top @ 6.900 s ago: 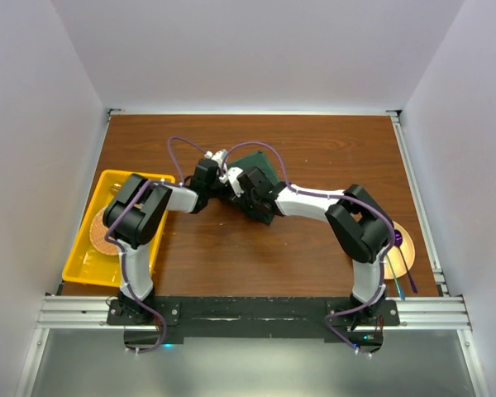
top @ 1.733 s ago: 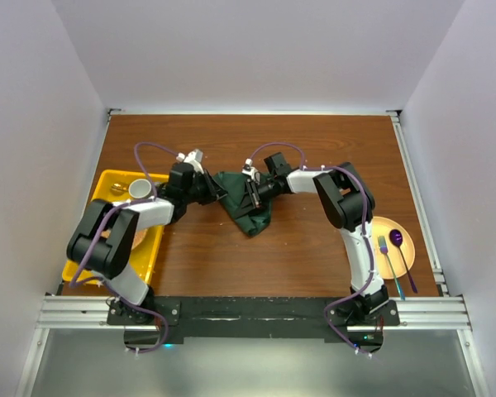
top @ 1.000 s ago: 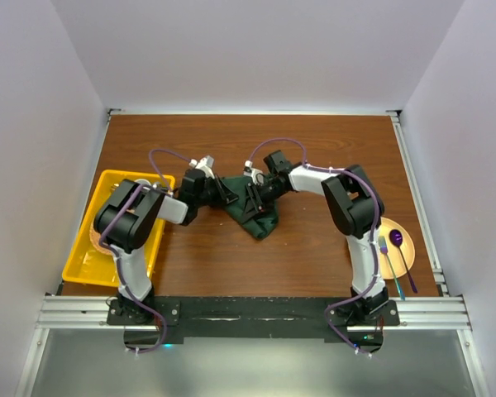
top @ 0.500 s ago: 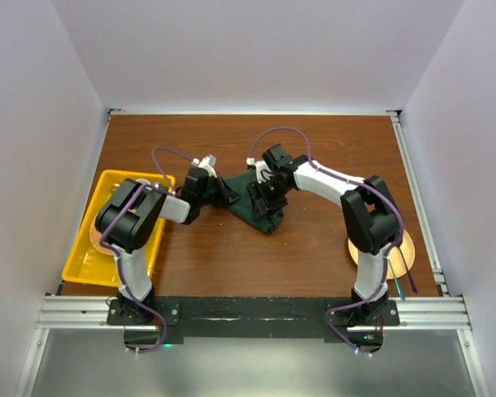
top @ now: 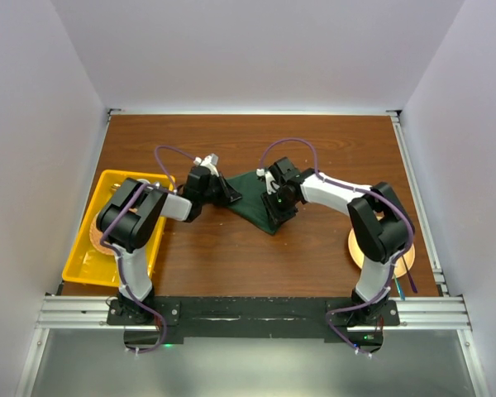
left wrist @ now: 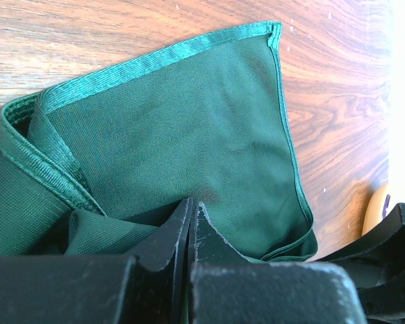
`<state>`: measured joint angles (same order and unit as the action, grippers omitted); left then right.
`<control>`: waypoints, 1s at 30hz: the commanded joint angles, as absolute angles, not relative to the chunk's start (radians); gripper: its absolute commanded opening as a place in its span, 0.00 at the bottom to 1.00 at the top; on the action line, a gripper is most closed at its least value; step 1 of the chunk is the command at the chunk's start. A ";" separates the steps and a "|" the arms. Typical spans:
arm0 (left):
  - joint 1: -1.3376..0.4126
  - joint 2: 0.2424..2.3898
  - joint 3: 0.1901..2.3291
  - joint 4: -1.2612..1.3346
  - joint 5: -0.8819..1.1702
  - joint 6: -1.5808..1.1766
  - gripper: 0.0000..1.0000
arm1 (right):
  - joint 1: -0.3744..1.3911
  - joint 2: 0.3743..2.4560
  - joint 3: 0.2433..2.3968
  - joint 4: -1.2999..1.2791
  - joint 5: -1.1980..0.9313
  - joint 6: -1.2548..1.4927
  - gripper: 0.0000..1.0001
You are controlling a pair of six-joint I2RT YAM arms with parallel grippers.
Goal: Fold the napkin, place the utensils inside, and roll it up
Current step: Roll the napkin with the utensil
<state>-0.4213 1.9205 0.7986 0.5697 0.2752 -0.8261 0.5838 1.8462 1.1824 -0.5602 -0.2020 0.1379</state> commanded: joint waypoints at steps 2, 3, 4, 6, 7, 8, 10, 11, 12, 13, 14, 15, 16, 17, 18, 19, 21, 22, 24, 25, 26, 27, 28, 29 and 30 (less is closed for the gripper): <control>-0.422 1.970 0.804 0.404 0.218 -0.762 0.00 | 0.600 1.771 1.187 -0.575 -0.071 0.137 0.47; -0.422 1.970 0.807 0.402 0.219 -0.762 0.00 | 0.609 1.752 1.204 -0.584 -0.037 0.129 0.51; -0.422 1.971 0.808 0.399 0.221 -0.761 0.00 | 0.633 1.738 1.238 -0.595 -0.017 0.117 0.58; -0.420 1.970 0.811 0.396 0.225 -0.764 0.00 | 0.667 1.703 1.264 -0.598 -0.002 0.063 0.66; -0.422 1.971 0.811 0.393 0.225 -0.764 0.00 | 0.704 1.698 1.282 -0.582 0.020 0.025 0.71; -0.422 1.973 0.815 0.393 0.227 -0.767 0.00 | 0.719 1.703 1.292 -0.574 0.020 0.006 0.72; -0.422 1.976 0.815 0.390 0.230 -0.767 0.00 | 0.754 1.713 1.304 -0.517 0.031 -0.041 0.72; -0.422 1.976 0.813 0.388 0.232 -0.772 0.00 | 0.765 1.718 1.307 -0.500 0.043 -0.047 0.73; -0.422 1.977 0.815 0.388 0.239 -0.773 0.00 | 0.779 1.732 1.308 -0.480 0.060 -0.052 0.73; -0.422 1.979 0.815 0.387 0.242 -0.776 0.00 | 0.797 1.736 1.308 -0.435 0.098 -0.055 0.73; -0.420 1.979 0.818 0.388 0.248 -0.779 0.00 | 0.807 1.743 1.310 -0.414 0.115 -0.054 0.73; -0.420 1.980 0.818 0.388 0.256 -0.781 0.00 | 0.814 1.756 1.310 -0.396 0.135 -0.054 0.73; -0.419 1.980 0.821 0.384 0.256 -0.781 0.00 | 0.830 1.764 1.302 -0.355 0.155 -0.054 0.73; -0.420 1.983 0.822 0.382 0.259 -0.782 0.00 | 0.836 1.772 1.299 -0.338 0.181 -0.054 0.72; -0.420 1.983 0.824 0.382 0.261 -0.782 0.00 | 0.841 1.784 1.295 -0.318 0.184 -0.055 0.72; -0.420 1.983 0.827 0.379 0.262 -0.782 0.00 | 0.850 1.789 1.281 -0.278 0.192 -0.061 0.72; -0.420 1.985 0.828 0.376 0.265 -0.784 0.00 | 0.861 1.796 1.264 -0.244 0.201 -0.067 0.71; -0.420 1.985 0.830 0.376 0.267 -0.784 0.00 | 0.864 1.808 1.250 -0.220 0.201 -0.072 0.71; -0.420 1.983 0.828 0.374 0.267 -0.785 0.00 | 0.865 1.827 1.244 -0.207 0.183 -0.077 0.70; -0.420 1.983 0.830 0.374 0.268 -0.785 0.00 | 0.867 1.848 1.243 -0.196 0.181 -0.081 0.70; -0.420 1.983 0.830 0.376 0.268 -0.787 0.00 | 0.868 1.856 1.241 -0.193 0.183 -0.083 0.69; -0.420 1.983 0.828 0.376 0.270 -0.787 0.00 | 0.870 1.865 1.239 -0.189 0.186 -0.084 0.68; -0.420 1.983 0.831 0.374 0.271 -0.787 0.00 | 0.870 1.881 1.235 -0.183 0.192 -0.084 0.67; -0.419 1.982 0.830 0.373 0.273 -0.787 0.00 | 0.870 1.885 1.232 -0.178 0.193 -0.084 0.66; -0.419 1.980 0.830 0.373 0.273 -0.787 0.00 | 0.870 1.890 1.220 -0.169 0.189 -0.087 0.66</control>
